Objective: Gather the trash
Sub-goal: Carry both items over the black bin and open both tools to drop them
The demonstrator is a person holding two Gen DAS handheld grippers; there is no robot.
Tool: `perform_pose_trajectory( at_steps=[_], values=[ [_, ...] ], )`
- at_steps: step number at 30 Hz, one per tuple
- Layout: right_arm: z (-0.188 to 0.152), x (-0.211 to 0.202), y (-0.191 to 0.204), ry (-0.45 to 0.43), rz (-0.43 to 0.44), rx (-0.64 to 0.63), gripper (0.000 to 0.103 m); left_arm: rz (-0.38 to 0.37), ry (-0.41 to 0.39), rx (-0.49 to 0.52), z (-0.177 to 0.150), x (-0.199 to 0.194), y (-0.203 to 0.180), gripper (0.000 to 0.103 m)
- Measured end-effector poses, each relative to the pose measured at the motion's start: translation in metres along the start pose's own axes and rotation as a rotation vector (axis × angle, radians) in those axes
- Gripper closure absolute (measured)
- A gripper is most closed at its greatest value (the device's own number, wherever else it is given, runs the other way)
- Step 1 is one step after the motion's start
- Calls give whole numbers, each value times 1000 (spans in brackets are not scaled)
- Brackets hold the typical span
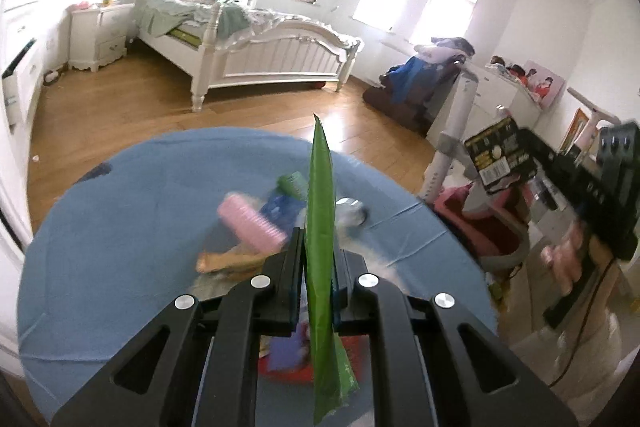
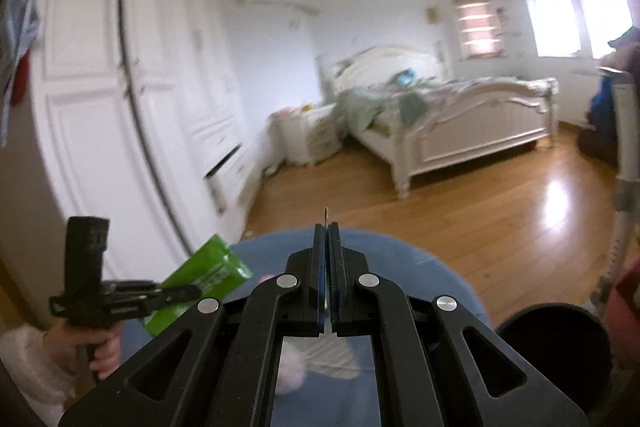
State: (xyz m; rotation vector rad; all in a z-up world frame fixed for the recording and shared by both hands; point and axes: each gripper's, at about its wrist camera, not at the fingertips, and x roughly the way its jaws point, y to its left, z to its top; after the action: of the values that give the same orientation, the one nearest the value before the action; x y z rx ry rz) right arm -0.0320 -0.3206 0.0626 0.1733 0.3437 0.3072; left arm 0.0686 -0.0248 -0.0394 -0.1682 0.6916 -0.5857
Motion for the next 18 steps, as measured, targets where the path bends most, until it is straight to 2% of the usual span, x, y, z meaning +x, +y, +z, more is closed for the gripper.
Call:
perform_pose_trajectory(
  at_steps=[10,18],
  values=[
    [-23,-53,-82,-87,-255,71,100,-155,-16,88,35,55,-102,91],
    [-41,-69,-134,-97,-435,99,100,-276,36,166,42,123,-177,91]
  ],
)
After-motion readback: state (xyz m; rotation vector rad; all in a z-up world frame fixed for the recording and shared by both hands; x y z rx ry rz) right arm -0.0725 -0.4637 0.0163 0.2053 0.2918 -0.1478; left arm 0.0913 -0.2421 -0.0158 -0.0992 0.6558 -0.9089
